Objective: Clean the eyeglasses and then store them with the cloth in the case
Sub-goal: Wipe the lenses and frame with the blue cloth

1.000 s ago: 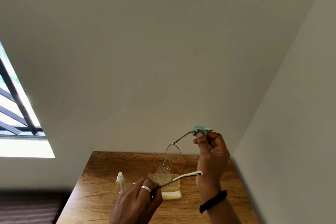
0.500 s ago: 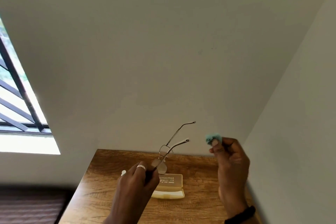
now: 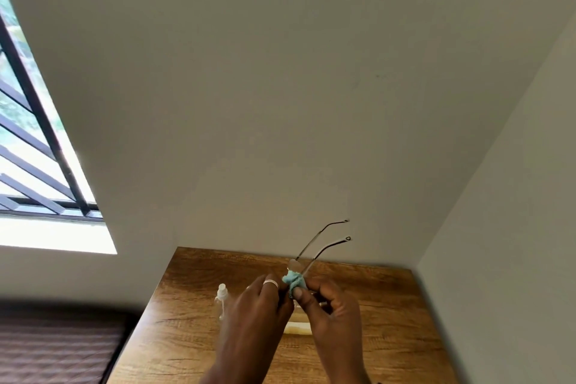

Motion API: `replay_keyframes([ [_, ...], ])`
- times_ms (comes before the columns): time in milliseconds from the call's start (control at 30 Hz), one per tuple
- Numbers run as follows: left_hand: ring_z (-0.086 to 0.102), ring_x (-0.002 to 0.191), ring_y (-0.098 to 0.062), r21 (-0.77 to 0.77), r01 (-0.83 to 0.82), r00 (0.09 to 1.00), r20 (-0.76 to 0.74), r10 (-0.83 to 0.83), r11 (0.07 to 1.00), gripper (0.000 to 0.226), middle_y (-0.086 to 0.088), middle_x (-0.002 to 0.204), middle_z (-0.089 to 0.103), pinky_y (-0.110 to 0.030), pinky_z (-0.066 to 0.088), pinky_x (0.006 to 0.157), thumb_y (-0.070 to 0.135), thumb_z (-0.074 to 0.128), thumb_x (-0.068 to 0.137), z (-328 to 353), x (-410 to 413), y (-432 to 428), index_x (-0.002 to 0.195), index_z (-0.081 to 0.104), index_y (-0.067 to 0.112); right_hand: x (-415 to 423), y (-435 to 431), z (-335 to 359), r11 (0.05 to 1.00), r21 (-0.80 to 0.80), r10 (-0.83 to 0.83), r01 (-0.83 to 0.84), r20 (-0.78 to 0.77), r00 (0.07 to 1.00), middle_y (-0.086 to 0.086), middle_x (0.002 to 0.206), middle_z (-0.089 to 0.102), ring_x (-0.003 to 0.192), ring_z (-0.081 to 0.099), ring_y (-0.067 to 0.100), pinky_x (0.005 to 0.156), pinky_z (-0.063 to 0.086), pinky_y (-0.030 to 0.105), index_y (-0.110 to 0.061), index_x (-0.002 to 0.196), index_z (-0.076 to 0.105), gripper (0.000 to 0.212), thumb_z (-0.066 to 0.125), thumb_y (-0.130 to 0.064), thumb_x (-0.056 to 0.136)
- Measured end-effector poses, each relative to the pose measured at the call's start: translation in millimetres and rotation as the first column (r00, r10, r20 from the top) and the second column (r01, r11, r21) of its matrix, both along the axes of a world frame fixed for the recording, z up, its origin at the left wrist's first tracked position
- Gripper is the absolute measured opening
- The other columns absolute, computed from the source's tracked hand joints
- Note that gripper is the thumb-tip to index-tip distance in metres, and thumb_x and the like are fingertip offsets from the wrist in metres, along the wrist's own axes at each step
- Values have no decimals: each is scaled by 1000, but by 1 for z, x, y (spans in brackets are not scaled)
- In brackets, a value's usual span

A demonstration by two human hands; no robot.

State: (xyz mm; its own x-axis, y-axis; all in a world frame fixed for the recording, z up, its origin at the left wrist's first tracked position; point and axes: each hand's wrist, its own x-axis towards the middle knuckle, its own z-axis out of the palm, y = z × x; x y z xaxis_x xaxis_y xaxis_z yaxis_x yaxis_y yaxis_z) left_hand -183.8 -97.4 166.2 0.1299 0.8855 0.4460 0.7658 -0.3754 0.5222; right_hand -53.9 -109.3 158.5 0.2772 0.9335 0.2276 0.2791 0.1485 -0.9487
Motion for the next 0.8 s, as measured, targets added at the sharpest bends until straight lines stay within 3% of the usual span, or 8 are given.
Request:
replay_keyframes([
  [133, 56, 49, -4, 23, 84, 992, -99, -81, 996, 27, 11, 71, 63, -12, 38, 39, 21, 86, 71, -11, 6, -4, 82, 62, 21, 1, -2, 3, 1000, -15, 0, 0, 55, 998, -12, 94, 72, 87, 65, 12, 64, 49, 18, -32, 86, 74, 15, 76, -18, 81],
  [233, 55, 57, -2, 24, 123, 992, 13, -123, 992, 16, 13, 80, 63, -7, 36, 44, 37, 68, 87, -15, 5, -3, 95, 64, 23, 8, -1, 11, 999, -43, 23, -21, 59, 998, -15, 90, 72, 86, 67, 10, 71, 54, 29, -32, 88, 75, 12, 73, -21, 84],
  [300, 57, 67, 1, 48, 150, 984, 87, -154, 988, 28, 17, 89, 61, -11, 47, 51, 49, 51, 94, -18, 1, -3, 108, 63, 28, 14, -1, 26, 996, -80, 44, -45, -19, 999, -13, 88, 75, 83, 69, 10, 70, 56, 31, -29, 92, 76, 10, 71, -27, 84],
  [367, 59, 79, 4, 110, 147, 972, 171, -164, 983, 32, 20, 99, 58, -10, 50, 59, 53, 47, 96, -25, -7, -3, 113, 62, 30, 23, 1, 40, 989, -122, 59, -85, -202, 978, -4, 82, 77, 70, 67, 6, 58, 51, 21, -21, 93, 78, 19, 70, -31, 79],
  [467, 61, 102, -4, 155, 44, 936, 339, -95, 987, 29, 20, 120, 56, -20, 55, 72, 44, 56, 93, -47, -21, 4, 118, 62, 32, 43, 8, 55, 964, -150, 98, -219, -564, 820, 9, 79, 69, 55, 49, 8, 45, 37, 18, -7, 92, 77, 28, 73, -28, 75],
  [567, 55, 121, -13, 147, 41, 911, 400, -98, 988, 40, 23, 131, 54, -28, 51, 91, 40, 61, 89, -58, -30, 12, 129, 57, 39, 57, 14, 64, 926, -100, 122, -363, -832, 542, 8, 77, 65, 52, 45, 9, 41, 33, 20, -2, 89, 76, 41, 92, -27, 60],
  [667, 53, 125, -8, 169, 107, 911, 379, -165, 980, 44, 25, 133, 55, -17, 41, 101, 40, 63, 89, -49, -29, 19, 132, 57, 38, 61, 17, 71, 888, -27, 150, -458, -927, 345, 7, 76, 62, 51, 44, 9, 41, 31, 20, -3, 87, 74, 47, 95, -18, 48],
  [800, 55, 122, -9, 240, 132, 903, 370, -217, 962, 37, 22, 129, 60, -18, 44, 98, 37, 66, 89, -36, -19, 27, 125, 65, 27, 62, 22, 75, 872, 33, 160, -488, -962, 219, 6, 79, 62, 52, 43, 6, 42, 30, 18, -6, 87, 73, 44, 94, -10, 48],
])
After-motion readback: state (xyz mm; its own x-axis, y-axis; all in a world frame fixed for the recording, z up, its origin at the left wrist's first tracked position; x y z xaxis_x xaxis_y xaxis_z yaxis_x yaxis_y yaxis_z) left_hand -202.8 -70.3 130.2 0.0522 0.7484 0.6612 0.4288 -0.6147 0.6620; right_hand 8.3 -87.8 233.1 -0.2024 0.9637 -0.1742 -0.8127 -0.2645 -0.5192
